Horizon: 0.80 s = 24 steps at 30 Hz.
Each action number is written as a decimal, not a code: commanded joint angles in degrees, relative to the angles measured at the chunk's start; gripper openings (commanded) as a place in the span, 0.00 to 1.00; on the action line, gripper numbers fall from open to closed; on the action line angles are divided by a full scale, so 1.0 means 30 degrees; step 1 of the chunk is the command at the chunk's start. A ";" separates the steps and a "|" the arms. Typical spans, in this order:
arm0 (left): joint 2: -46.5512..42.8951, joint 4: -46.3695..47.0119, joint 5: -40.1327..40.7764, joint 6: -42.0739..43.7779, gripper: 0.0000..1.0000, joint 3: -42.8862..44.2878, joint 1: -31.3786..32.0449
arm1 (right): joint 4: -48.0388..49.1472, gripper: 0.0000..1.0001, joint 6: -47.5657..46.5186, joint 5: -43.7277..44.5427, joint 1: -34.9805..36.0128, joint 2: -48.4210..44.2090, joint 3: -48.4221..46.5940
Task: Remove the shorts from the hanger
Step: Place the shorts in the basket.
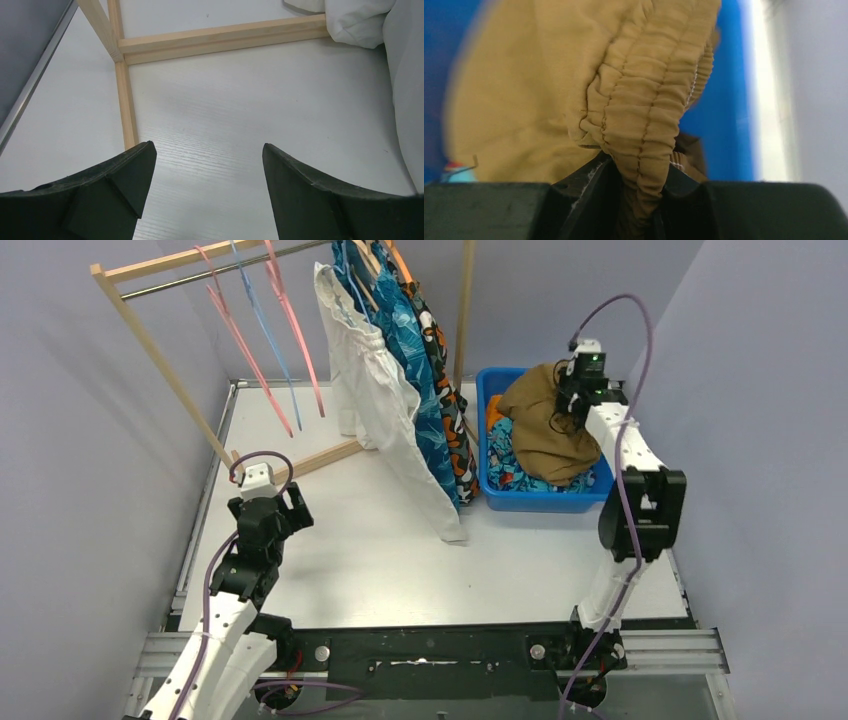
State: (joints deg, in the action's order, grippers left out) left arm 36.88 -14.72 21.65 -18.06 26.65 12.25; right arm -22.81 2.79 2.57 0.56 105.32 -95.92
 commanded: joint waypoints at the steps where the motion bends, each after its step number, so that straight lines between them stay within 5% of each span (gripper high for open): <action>1: -0.0287 0.1300 0.0018 0.0337 0.78 0.0169 -0.0136 | -0.1086 0.00 0.1673 -0.2084 -0.0064 0.2836 0.1621; 5: -0.0265 0.1296 -0.0003 0.0367 0.78 0.0168 -0.0137 | -0.1668 0.05 0.2032 -0.1250 -0.0116 0.3935 0.2069; 16: -0.0341 0.1360 0.0067 0.0397 0.78 0.0140 -0.0162 | -0.3137 0.61 0.1791 0.0189 -0.0063 0.0054 -0.0890; 24: -0.0319 0.1364 -0.0085 0.0426 0.78 0.0141 -0.0216 | -0.2102 0.66 0.2741 -0.2870 0.1085 -0.2963 0.0469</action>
State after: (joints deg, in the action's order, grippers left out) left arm 36.53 -13.87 21.63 -17.52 26.63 12.12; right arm -31.73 8.88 0.51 1.13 101.73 -96.40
